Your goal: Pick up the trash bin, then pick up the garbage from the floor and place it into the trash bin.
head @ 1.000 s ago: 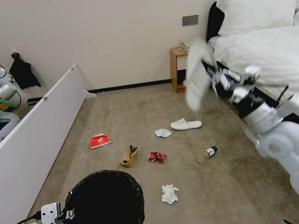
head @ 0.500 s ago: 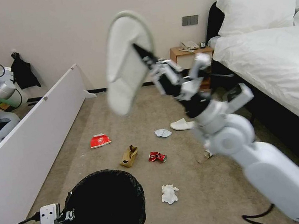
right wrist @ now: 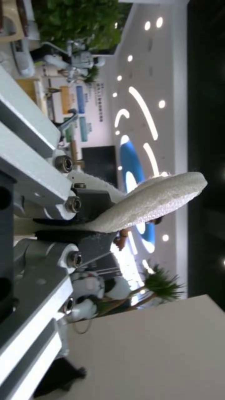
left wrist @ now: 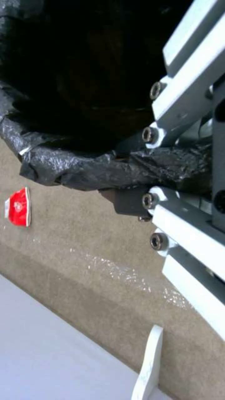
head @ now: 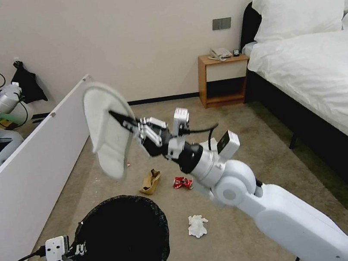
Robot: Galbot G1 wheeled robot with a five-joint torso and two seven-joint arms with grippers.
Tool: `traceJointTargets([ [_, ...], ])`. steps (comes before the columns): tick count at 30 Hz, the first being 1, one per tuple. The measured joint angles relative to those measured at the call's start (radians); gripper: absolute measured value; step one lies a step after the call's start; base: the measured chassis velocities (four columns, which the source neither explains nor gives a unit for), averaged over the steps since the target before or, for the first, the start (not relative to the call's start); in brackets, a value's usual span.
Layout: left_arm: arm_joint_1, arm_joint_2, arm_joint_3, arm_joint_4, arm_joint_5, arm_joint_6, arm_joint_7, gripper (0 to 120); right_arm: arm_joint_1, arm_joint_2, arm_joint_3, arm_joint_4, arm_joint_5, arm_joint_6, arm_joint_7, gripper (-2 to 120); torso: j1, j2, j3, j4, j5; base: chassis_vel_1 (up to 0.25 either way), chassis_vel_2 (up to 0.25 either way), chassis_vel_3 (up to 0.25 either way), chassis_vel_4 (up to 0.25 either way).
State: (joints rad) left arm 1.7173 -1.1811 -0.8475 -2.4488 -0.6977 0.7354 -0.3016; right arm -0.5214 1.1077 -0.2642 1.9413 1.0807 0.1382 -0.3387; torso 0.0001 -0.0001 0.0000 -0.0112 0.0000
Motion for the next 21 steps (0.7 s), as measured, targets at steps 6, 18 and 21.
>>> traceJointTargets([
  [6,-0.001,0.003,-0.003,-0.001,-0.005,0.000,0.000,4,-0.036,-0.043,-0.026,-0.009,-0.032,0.000,-0.001,1,0.000,0.000,0.000,-0.0001,0.0001,0.000,0.000,0.000,0.000],
  [18,-0.009,0.009,-0.007,-0.001,-0.022,0.000,0.000,4,-0.080,-0.043,-0.066,-0.026,-0.057,0.001,0.003,1,0.000,0.000,0.000,0.0001,0.0000,0.000,0.000,0.000,0.000],
  [21,-0.011,0.010,-0.008,0.001,-0.024,0.000,0.000,4,-0.082,-0.037,-0.075,-0.031,-0.059,0.002,0.003,1,0.000,0.000,0.000,0.0002,0.0000,0.000,0.000,0.000,0.000],
])
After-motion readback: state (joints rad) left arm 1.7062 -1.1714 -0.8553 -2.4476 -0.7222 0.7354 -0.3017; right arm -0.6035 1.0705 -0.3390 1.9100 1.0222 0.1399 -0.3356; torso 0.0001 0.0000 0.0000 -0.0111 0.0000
